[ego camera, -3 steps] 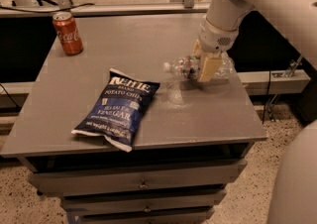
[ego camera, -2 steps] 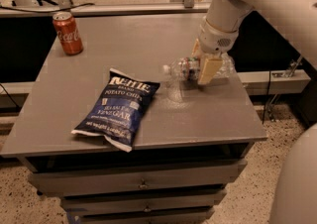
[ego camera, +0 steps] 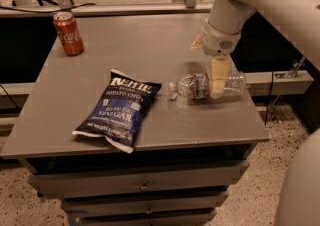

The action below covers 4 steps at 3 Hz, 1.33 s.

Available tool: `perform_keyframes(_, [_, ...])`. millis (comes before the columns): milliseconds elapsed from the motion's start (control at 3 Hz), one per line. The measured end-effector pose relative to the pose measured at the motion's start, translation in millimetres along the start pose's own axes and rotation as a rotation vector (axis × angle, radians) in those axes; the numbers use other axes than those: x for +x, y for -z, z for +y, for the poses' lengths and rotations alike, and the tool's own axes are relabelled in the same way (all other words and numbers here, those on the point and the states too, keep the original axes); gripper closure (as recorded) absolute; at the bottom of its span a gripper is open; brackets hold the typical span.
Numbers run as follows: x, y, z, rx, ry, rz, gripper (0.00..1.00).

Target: Knock water bottle over

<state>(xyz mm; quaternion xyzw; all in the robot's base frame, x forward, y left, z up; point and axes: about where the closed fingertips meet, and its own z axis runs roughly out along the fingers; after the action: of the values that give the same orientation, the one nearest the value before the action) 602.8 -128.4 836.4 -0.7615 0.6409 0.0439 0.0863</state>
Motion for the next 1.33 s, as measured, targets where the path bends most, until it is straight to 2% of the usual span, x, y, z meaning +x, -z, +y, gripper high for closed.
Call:
perform_keyframes(333, [7.4,5.5,-0.1,0.010,-0.026,-0.009,0.00])
perform_keyframes(667, [24.8,26.4,0.3,0.047,-0.077,-0.034,0.00])
perform_keyframes(1000, [55.7,59.0,7.6,0.097,-0.161,-0.110,0.00])
perform_keyframes(1333, [86.0,100.4,26.8,0.168,-0.246,-0.230,0.00])
